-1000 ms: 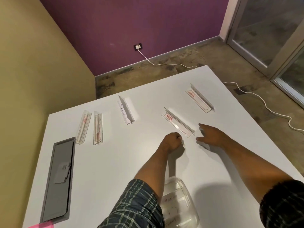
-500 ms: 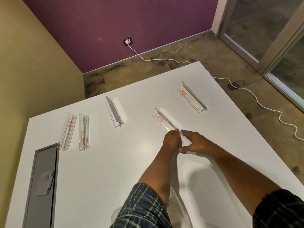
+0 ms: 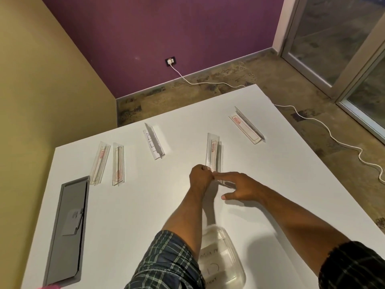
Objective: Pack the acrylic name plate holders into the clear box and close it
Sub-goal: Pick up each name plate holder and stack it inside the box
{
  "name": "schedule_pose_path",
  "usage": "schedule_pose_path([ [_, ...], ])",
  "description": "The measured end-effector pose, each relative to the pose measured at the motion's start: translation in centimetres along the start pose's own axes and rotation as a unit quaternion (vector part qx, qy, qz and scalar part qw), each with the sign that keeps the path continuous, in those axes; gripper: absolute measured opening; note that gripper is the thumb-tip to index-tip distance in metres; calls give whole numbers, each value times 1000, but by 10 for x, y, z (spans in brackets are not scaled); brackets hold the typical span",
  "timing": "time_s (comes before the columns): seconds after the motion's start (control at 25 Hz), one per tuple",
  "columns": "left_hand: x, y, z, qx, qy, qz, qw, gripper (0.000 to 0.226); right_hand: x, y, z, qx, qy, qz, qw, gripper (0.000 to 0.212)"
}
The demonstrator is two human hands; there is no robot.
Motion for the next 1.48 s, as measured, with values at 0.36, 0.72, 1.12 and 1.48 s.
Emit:
schedule_pose_path([
  [0.36, -40, 25, 121, -76, 48, 61, 994, 32, -18, 59, 16, -241, -182, 59, 952, 94],
  [0.72, -95, 86, 183, -17, 127, 102, 986, 4, -56, 91, -16, -323, -42, 259, 909, 72],
  [1.12, -121, 131, 198, 159, 142, 6, 977, 28, -83, 86, -53, -336, 37, 313, 887, 68],
  [1.48, -126, 145, 189, 342, 165, -143, 914, 50, -102, 81, -65, -373, 37, 373, 849, 60],
])
Point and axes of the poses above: each hand's wrist, its own x-axis towards the middle knuckle, its own z-axis out of the back of the hand, y = z × x, the point moved 1 cm from there along x, towards the middle knuckle, and after that the axes turned 11 degrees about -y, right-handed, at the moved point
